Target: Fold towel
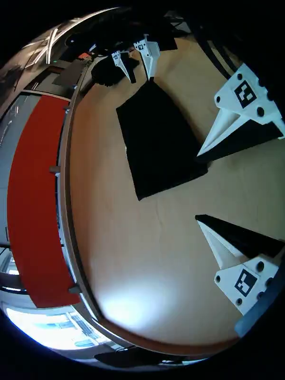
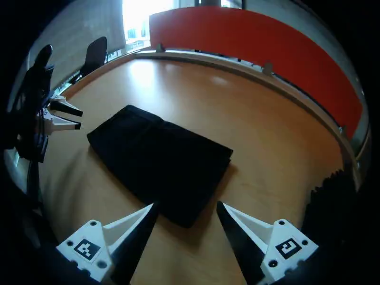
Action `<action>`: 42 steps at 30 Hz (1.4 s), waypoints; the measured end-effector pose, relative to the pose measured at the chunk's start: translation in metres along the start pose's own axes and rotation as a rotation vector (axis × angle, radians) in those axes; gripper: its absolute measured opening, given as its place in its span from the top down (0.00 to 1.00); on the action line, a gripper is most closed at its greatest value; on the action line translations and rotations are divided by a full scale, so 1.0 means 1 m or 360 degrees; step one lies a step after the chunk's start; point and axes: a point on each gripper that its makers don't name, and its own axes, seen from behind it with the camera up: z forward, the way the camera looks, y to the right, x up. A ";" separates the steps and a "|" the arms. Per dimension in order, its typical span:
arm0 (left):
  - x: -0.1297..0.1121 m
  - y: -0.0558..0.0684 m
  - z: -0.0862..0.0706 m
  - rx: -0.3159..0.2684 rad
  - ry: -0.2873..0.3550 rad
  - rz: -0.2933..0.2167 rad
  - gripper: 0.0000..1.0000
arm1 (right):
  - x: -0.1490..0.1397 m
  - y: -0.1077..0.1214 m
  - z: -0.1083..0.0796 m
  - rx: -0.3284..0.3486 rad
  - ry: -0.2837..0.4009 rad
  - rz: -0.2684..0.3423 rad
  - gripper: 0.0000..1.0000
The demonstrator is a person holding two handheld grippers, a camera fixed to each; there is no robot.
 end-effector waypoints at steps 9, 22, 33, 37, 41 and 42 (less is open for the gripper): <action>-0.015 -0.011 -0.014 0.0067 -0.0001 -0.0061 0.20 | -0.004 -0.001 0.002 0.0034 -0.0028 -0.0052 0.07; -0.038 -0.029 -0.039 0.0161 -0.0010 -0.0166 0.20 | -0.012 -0.004 0.001 0.0107 -0.0089 -0.0175 0.10; -0.050 -0.036 -0.051 0.0198 -0.0017 -0.0209 0.20 | -0.015 -0.004 -0.003 0.0148 -0.0135 -0.0257 0.15; -0.052 -0.036 -0.053 0.0200 -0.0020 -0.0211 0.20 | -0.018 -0.002 -0.003 0.0144 -0.0150 -0.0264 0.22; -0.053 -0.036 -0.054 0.0202 -0.0022 -0.0215 0.20 | -0.023 0.001 -0.005 0.0146 -0.0173 -0.0262 0.32; -0.053 -0.036 -0.054 0.0203 -0.0022 -0.0216 0.20 | -0.024 0.002 -0.005 0.0148 -0.0180 -0.0261 0.35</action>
